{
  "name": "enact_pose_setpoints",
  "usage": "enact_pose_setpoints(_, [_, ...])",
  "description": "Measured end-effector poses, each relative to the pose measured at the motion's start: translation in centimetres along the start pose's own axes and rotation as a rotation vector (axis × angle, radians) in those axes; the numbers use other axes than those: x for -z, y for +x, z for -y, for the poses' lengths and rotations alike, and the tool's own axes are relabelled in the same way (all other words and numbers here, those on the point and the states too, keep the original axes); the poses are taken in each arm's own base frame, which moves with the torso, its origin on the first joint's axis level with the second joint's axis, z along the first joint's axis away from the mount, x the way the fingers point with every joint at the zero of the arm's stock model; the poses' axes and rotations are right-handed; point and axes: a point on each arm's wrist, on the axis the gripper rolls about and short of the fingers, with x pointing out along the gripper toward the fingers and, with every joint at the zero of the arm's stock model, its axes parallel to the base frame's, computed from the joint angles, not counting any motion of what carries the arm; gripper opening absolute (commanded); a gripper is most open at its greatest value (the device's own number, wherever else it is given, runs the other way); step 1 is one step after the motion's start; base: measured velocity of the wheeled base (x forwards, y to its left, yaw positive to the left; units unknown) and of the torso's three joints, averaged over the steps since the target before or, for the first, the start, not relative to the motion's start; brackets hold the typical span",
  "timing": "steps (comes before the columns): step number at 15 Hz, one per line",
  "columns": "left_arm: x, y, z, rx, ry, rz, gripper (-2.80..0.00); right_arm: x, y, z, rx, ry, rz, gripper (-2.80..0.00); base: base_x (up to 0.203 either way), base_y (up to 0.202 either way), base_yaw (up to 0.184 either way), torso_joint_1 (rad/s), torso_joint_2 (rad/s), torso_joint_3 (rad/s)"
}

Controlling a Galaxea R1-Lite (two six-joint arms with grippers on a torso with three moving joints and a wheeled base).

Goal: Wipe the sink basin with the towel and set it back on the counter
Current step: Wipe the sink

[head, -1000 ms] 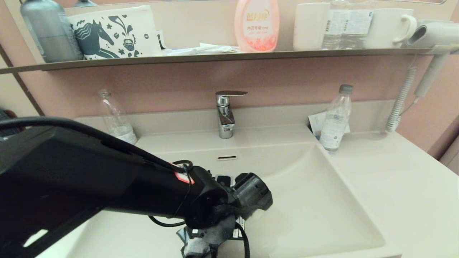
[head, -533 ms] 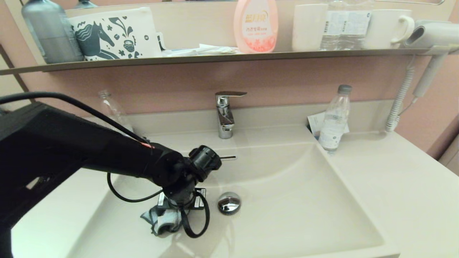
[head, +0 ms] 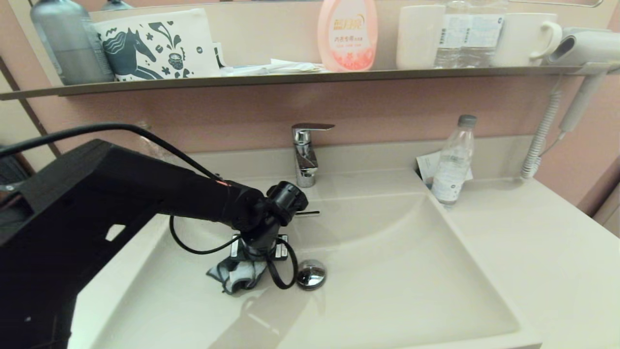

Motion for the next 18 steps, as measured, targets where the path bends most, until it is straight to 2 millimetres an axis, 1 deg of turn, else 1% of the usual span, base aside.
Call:
enact_pose_setpoints(3, [0.2,-0.5,3.7,0.063,-0.046,0.031,-2.8,0.0,0.0,0.0,0.0,0.0,0.0,-2.8,0.0,0.0,0.0,0.0,0.0,0.0])
enact_pose_setpoints(5, [0.8,-1.7,5.8,0.095,-0.052,0.035,-2.8,0.0,0.0,0.0,0.0,0.0,0.0,-2.8,0.0,0.0,0.0,0.0,0.0,0.0])
enact_pose_setpoints(7, [1.2,-3.4,6.9,0.107,-0.061,0.021,-2.8,0.0,0.0,0.0,0.0,0.0,0.0,-2.8,0.0,0.0,0.0,0.0,0.0,0.0])
enact_pose_setpoints(9, [1.7,-6.0,7.3,0.126,-0.059,0.015,-2.8,0.0,0.0,0.0,0.001,0.0,0.0,-2.8,0.0,0.0,0.0,0.0,0.0,0.0])
enact_pose_setpoints(11, [2.3,-8.3,6.9,0.144,-0.051,0.017,-2.8,0.0,0.0,0.0,0.0,0.0,0.0,-2.8,0.0,0.0,0.0,0.0,0.0,0.0])
enact_pose_setpoints(14, [3.6,-12.1,4.7,0.144,-0.036,0.004,-2.8,0.0,0.0,0.0,0.0,0.0,0.0,-2.8,0.0,0.0,0.0,0.0,0.0,0.0])
enact_pose_setpoints(16, [4.0,-15.1,2.0,0.147,-0.029,0.017,-2.8,0.0,0.0,0.0,0.0,0.0,0.0,-2.8,0.0,0.0,0.0,0.0,0.0,0.0])
enact_pose_setpoints(18, [4.6,-18.0,-1.3,0.115,-0.007,0.034,-2.8,0.0,0.0,0.0,0.0,0.0,0.0,-2.8,0.0,0.0,0.0,0.0,0.0,0.0])
